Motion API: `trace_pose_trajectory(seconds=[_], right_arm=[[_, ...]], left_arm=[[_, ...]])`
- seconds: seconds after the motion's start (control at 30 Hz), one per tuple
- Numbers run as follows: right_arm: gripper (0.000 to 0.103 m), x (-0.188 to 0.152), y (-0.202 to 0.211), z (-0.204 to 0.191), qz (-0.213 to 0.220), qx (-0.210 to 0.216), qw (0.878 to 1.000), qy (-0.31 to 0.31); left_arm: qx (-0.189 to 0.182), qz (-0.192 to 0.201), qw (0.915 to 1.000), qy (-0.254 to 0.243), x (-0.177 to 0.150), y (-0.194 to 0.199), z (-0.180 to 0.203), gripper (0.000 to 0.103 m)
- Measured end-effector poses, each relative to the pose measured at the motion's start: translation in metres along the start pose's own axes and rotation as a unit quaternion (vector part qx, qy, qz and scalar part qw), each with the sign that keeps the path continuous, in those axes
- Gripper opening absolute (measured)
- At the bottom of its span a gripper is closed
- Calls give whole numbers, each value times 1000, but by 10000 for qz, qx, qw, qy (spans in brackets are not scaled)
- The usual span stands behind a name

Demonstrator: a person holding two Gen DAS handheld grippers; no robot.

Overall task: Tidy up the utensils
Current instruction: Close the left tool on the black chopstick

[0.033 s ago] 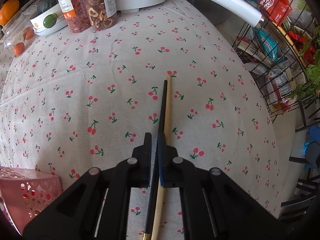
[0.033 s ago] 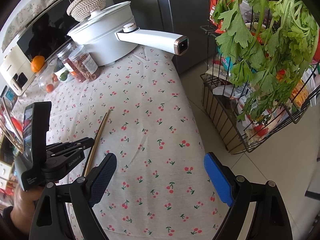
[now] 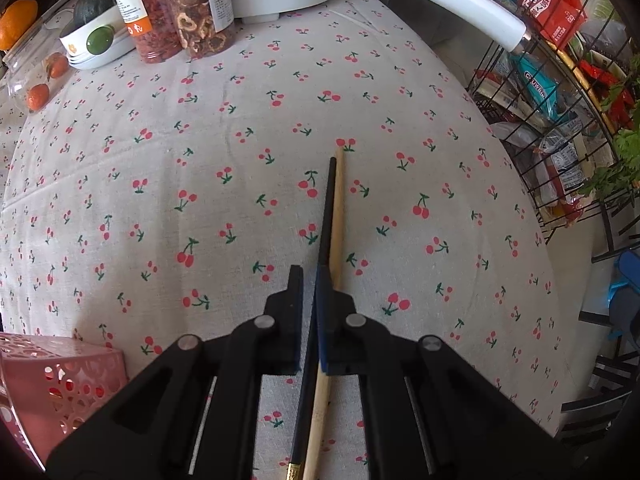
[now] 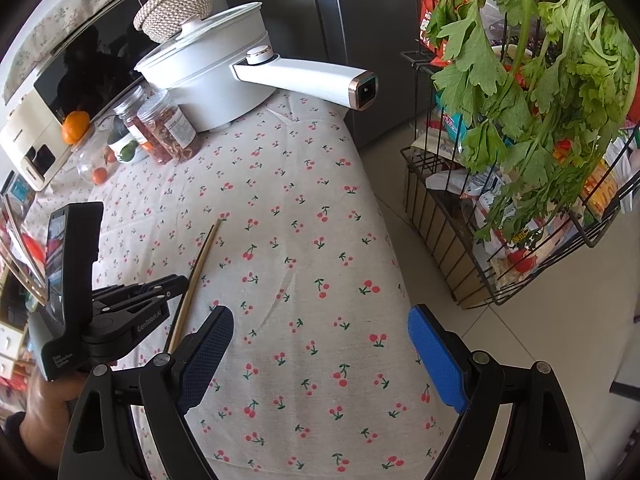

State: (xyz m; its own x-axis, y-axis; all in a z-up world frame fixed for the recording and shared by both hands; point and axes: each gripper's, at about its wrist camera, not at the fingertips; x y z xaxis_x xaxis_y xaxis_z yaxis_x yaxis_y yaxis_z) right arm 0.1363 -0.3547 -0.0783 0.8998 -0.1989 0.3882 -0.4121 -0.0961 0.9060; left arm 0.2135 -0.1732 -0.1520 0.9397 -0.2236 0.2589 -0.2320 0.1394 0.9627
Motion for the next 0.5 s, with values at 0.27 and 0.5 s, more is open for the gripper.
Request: trace_pose_trajectory(seconds=[0.27, 0.5], right_arm=[[90, 0, -1, 0, -6, -2, 10000, -3], [90, 1, -1, 0, 6, 9, 10000, 23]], left_arm=[[-27, -162, 9998, 75, 0, -6, -4, 7], [-148, -75, 9999, 19, -6, 3, 2, 7]])
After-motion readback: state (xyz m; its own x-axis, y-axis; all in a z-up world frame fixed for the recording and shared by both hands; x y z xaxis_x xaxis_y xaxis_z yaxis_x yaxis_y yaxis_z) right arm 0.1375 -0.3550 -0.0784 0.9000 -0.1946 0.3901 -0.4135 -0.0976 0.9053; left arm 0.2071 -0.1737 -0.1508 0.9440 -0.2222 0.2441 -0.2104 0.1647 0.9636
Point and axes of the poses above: each gripper's, at about its wrist camera, not at the fingertips, and y roughly against the way its jaws point, z to its right, x to its top, and after that the axes turned 4 degrees about -z, right-handed
